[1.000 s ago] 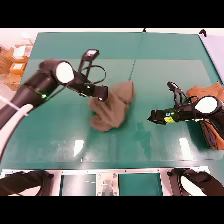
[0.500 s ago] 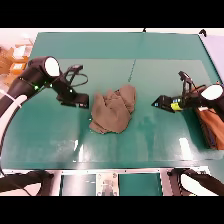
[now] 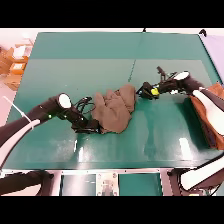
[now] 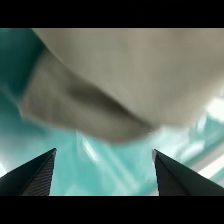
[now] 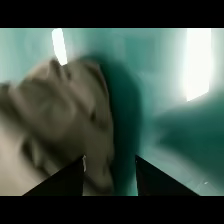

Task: Fold the shirts.

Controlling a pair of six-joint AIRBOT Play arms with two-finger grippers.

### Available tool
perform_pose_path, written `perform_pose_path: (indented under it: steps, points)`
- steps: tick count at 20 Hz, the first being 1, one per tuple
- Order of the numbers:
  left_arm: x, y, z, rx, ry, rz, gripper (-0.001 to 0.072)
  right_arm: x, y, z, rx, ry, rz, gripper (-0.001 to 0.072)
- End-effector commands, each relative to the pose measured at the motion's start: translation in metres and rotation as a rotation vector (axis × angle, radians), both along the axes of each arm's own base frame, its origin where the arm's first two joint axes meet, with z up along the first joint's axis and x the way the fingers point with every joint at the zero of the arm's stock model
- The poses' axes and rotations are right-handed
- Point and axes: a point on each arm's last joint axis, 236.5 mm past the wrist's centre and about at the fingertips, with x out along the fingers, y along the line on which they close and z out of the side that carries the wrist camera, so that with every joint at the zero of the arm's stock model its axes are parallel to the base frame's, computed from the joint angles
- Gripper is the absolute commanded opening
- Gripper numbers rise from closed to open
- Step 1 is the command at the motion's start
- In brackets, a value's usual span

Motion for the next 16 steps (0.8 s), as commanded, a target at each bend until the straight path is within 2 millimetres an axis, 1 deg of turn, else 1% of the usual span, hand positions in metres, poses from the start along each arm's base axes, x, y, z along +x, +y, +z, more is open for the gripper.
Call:
perform_pose_path:
  steps: [1, 2, 3, 4, 5, 7, 8, 9, 10, 11, 12, 13, 14, 15, 16]
  points:
    - [0.018, -0.008, -0.014, -0.023, -0.075, 0.109, 0.0662, 0.015, 0.035, -0.024, 0.050, 0.028, 0.037, 0.0352]
    - [0.022, -0.010, -0.013, -0.031, -0.089, 0.120, 0.0486, 0.017, 0.041, -0.022, 0.061, 0.021, 0.042, 0.0331]
    - [0.025, -0.010, -0.013, -0.032, -0.104, 0.120, 0.0225, 0.021, 0.044, -0.017, 0.072, 0.009, 0.041, 0.0206]
    - [0.028, -0.010, -0.012, -0.036, -0.121, 0.112, 0.0026, 0.025, 0.046, -0.009, 0.082, -0.006, 0.047, 0.0104]
    - [0.031, -0.010, -0.011, -0.038, -0.130, 0.115, 0.0026, 0.030, 0.045, 0.000, 0.090, -0.022, 0.056, 0.0023]
    - [0.044, -0.005, -0.001, -0.025, -0.177, 0.098, 0.0024, 0.040, 0.038, 0.027, 0.109, -0.063, 0.077, 0.0021]
    - [0.052, 0.001, 0.010, -0.013, -0.215, 0.081, 0.0024, 0.047, 0.031, 0.048, 0.118, -0.095, 0.085, 0.0021]
    - [0.064, 0.011, 0.027, 0.006, -0.262, 0.071, 0.0024, 0.054, 0.022, 0.071, 0.122, -0.139, 0.086, 0.0021]
    - [0.076, 0.023, 0.048, 0.032, -0.311, 0.070, 0.0024, 0.062, 0.010, 0.101, 0.121, -0.198, 0.082, 0.0021]
    - [0.090, 0.038, 0.077, 0.058, -0.378, 0.078, 0.0023, 0.068, -0.002, 0.133, 0.118, -0.258, 0.074, 0.0021]
    - [0.104, 0.051, 0.112, 0.069, -0.457, 0.096, 0.0024, 0.072, -0.014, 0.171, 0.110, -0.333, 0.063, 0.0021]
    - [0.117, 0.062, 0.152, 0.067, -0.551, 0.117, 0.0024, 0.072, -0.025, 0.209, 0.096, -0.414, 0.053, 0.0021]
    - [0.128, 0.073, 0.202, 0.053, -0.667, 0.147, 0.0023, 0.069, -0.036, 0.251, 0.078, -0.506, 0.040, 0.0021]
    - [0.135, 0.082, 0.258, 0.027, -0.793, 0.183, 0.0023, 0.062, -0.045, 0.292, 0.058, -0.594, 0.028, 0.0020]
    - [0.136, 0.090, 0.313, -0.003, -0.918, 0.214, 0.0023, 0.049, -0.052, 0.337, 0.035, -0.691, 0.018, 0.0021]
